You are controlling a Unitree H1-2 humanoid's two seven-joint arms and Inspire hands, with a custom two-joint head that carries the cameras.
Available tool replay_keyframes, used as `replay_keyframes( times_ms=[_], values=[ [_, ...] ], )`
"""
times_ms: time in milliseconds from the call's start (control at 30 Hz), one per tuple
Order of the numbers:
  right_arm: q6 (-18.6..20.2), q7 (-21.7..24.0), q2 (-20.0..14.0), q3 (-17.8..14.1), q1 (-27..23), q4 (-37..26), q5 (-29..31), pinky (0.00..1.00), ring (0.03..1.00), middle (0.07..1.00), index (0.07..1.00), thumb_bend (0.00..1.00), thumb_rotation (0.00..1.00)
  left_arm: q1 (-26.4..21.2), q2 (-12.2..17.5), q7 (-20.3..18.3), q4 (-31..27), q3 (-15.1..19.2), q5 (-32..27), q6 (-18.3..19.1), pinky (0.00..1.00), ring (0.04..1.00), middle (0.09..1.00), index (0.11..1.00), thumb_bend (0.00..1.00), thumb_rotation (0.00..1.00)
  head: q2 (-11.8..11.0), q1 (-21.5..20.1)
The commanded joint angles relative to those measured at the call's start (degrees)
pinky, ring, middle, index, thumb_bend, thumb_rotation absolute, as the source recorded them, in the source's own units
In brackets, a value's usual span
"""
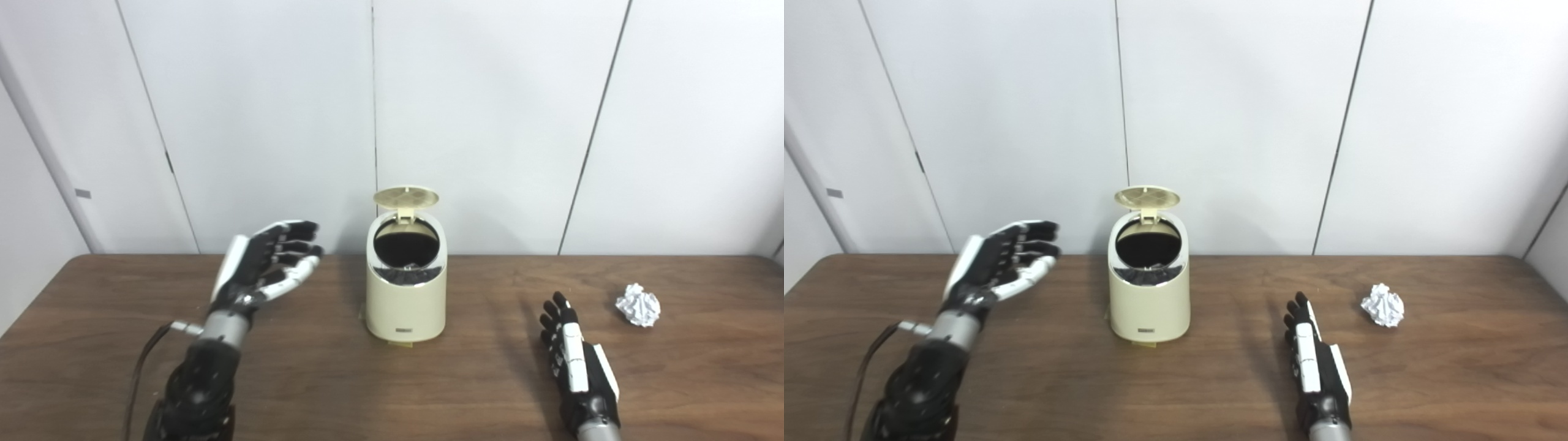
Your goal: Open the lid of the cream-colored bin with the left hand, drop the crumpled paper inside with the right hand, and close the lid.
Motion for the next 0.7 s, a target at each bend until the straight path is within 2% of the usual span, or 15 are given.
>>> replay_keyframes(
  times_ms=[0,233,333,500,600,667],
  values=[
    [-1.6,0.6,-0.9,-0.5,-2.1,-1.5,0.7,1.0,0.968,0.975,0.999,0.6,1.0,0.5,-0.5,1.5,-1.6,0.0,-1.6,-3.3,0.69,0.741,0.748,0.768,0.39,0.25,0.1,0.0],
    [-0.5,0.8,-1.5,-1.1,-1.4,-3.1,2.0,1.0,0.964,0.973,0.986,0.62,1.0,7.5,-2.2,3.5,-3.5,0.3,-3.5,-2.4,0.77,0.785,0.799,0.827,0.44,0.59,1.0,0.4],
    [-0.7,0.9,-2.0,-1.3,-1.1,-3.5,2.2,1.0,0.961,0.97,0.983,0.63,1.0,9.1,-2.7,4.3,-4.0,0.5,-4.1,-1.9,0.81,0.807,0.803,0.834,0.46,0.6,1.5,0.2],
    [-0.5,1.0,-2.8,-1.6,-1.2,-4.5,2.4,1.0,0.954,0.966,0.984,0.64,1.0,11.1,-3.5,5.0,-4.7,1.3,-7.0,-2.0,0.86,0.815,0.799,0.837,0.45,0.54,2.5,-0.6],
    [0.4,1.0,-3.4,-2.2,-1.5,-5.4,2.9,1.0,0.953,0.965,0.982,0.65,1.0,12.1,-3.8,5.6,-4.0,1.4,-7.9,-3.7,0.86,0.805,0.794,0.837,0.43,0.52,2.8,-1.0],
    [1.0,1.0,-4.6,-2.4,-2.1,-5.7,2.0,1.0,0.955,0.965,0.983,0.65,0.97,12.8,-4.1,5.8,-3.4,1.6,-8.7,-4.5,0.8,0.804,0.799,0.832,0.41,0.5,3.0,-1.3]
  ],
)
